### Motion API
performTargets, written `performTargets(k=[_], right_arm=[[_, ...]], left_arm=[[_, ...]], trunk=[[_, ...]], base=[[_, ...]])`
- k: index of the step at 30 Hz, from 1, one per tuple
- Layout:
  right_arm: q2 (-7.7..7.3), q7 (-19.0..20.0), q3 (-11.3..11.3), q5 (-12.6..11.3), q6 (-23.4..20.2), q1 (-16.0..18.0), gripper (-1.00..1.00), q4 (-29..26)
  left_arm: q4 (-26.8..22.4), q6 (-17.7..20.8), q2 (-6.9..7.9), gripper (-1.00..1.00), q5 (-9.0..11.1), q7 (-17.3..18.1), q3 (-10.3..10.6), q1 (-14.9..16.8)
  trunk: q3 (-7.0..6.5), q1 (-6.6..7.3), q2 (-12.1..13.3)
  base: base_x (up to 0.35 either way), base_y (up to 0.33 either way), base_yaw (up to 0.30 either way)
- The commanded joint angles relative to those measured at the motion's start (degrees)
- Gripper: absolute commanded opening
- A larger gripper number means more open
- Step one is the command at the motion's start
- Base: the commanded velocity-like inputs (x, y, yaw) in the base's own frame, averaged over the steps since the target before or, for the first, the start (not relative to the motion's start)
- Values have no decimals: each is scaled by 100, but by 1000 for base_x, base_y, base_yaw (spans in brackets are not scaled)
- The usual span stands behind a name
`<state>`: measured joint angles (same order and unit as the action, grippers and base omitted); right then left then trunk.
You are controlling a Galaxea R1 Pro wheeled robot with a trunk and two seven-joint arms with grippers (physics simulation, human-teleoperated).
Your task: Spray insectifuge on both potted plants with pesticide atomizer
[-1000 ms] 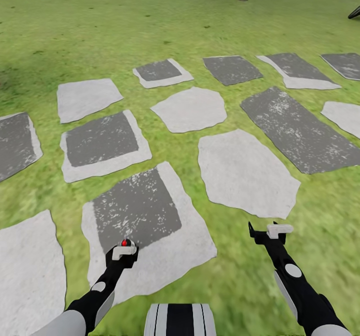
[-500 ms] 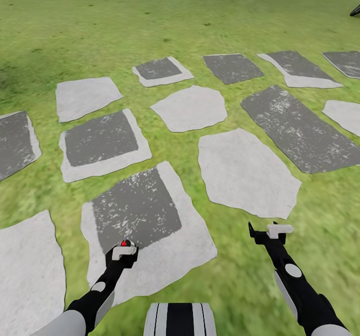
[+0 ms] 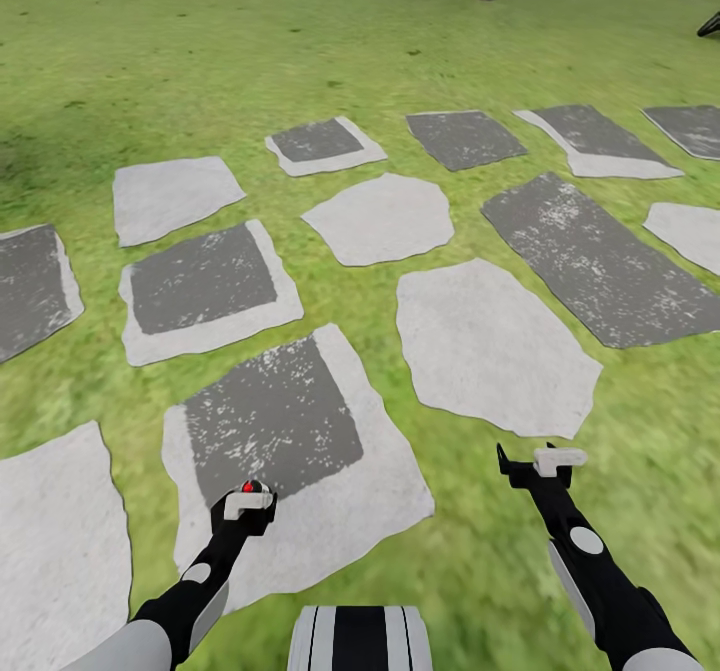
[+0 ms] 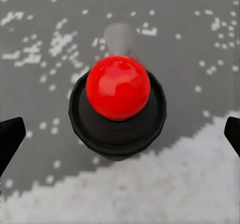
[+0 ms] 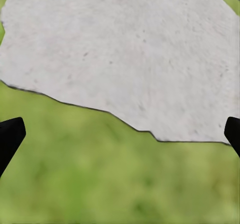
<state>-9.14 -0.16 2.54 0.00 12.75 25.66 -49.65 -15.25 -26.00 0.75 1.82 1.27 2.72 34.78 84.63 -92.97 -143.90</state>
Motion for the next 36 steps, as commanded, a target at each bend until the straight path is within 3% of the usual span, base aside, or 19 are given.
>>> performTargets(k=[1, 36], right_arm=[[0, -2, 1, 0, 17, 3, 100, 3], [0, -2, 1, 0, 17, 2, 100, 8]], left_arm=[[5, -18, 4, 100, 20, 5, 27, 2], [9, -38, 4, 100, 20, 5, 35, -2]], trunk=[[2, 1, -1], [-40, 1, -1]], base=[[0, 0, 0], [0, 0, 0]])
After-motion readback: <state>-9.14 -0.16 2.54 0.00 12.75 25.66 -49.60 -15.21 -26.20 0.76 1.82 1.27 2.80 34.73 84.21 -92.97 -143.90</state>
